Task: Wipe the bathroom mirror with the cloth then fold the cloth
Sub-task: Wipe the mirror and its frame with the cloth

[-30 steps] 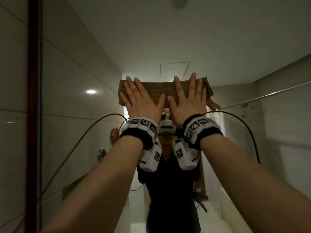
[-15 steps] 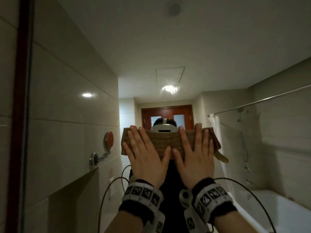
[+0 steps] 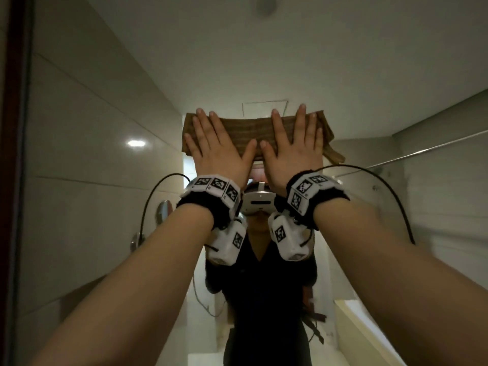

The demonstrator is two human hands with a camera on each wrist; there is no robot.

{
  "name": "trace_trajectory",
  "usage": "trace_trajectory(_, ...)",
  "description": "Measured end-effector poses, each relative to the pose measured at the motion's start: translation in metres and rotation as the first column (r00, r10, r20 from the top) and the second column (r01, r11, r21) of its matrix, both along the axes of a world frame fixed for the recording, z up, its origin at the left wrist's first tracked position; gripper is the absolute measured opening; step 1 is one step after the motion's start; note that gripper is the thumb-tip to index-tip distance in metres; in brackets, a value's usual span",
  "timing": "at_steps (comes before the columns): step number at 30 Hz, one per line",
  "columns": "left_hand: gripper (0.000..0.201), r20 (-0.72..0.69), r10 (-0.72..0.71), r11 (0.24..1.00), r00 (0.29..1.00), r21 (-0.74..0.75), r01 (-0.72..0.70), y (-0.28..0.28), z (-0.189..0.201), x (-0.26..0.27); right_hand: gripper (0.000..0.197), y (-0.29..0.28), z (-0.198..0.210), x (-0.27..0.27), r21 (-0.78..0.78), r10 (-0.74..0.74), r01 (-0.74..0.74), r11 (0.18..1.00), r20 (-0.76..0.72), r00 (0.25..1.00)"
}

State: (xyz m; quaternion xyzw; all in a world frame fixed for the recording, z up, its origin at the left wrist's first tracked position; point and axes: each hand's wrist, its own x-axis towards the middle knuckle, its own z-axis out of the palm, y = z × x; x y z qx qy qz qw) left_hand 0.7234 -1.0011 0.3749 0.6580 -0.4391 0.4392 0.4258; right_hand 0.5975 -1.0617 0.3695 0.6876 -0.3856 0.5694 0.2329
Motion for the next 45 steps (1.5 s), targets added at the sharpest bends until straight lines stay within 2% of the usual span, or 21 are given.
trace_trajectory(5, 0.097, -0.037, -0.004, 1.0, 0.999, -0.016, 0.004, 0.0, -0.038, -0.007, 0.066, -0.001, -0.031, -0.005, -0.037, 0.015, -0.016, 0.999, -0.023, 1.0)
trace_trajectory(12, 0.097, -0.033, -0.004, 1.0, 0.999, -0.011, 0.003, -0.001, -0.045, -0.006, 0.065, -0.001, -0.04, -0.008, -0.023, 0.007, -0.007, 1.0, -0.022, 1.0)
trace_trajectory(19, 0.098, -0.01, -0.035, 0.999, 0.999, -0.039, 0.034, -0.008, -0.075, -0.005, 0.065, 0.002, -0.076, -0.003, -0.016, 0.012, -0.011, 1.0, 0.052, 0.999)
trace_trajectory(25, 0.097, -0.019, -0.009, 1.0, 1.0, -0.022, 0.009, -0.008, -0.092, -0.009, 0.065, 0.003, -0.092, -0.009, 0.019, -0.011, 0.011, 1.0, 0.004, 1.0)
trace_trajectory(28, 0.098, 0.01, 0.005, 1.0, 1.0, 0.012, -0.005, -0.004, -0.081, -0.009, 0.065, 0.002, -0.085, -0.01, 0.025, -0.006, 0.006, 1.0, -0.003, 1.0)
trace_trajectory(30, 0.098, 0.05, -0.004, 0.999, 0.999, 0.046, 0.001, -0.001, -0.061, -0.008, 0.065, 0.001, -0.067, -0.014, 0.019, -0.016, 0.017, 1.0, -0.018, 1.0)
trace_trajectory(36, 0.101, -0.01, -0.041, 0.999, 0.999, 0.024, 0.041, -0.01, 0.048, -0.029, 0.066, -0.01, 0.041, -0.03, 0.026, -0.035, 0.036, 0.999, -0.019, 0.999)
trace_trajectory(39, 0.102, -0.019, -0.045, 0.999, 0.999, 0.009, 0.045, -0.016, 0.087, -0.035, 0.066, -0.013, 0.078, -0.036, 0.022, -0.052, 0.053, 0.998, -0.037, 0.998)
trace_trajectory(42, 0.101, 0.0, -0.033, 0.999, 0.999, 0.004, 0.033, -0.019, 0.098, -0.033, 0.067, -0.015, 0.089, -0.036, 0.01, -0.056, 0.056, 0.998, -0.038, 0.998)
trace_trajectory(45, 0.098, 0.021, -0.024, 1.0, 0.999, -0.013, 0.025, -0.017, 0.086, -0.033, 0.067, -0.017, 0.083, -0.039, -0.011, -0.044, 0.043, 0.999, -0.049, 0.998)
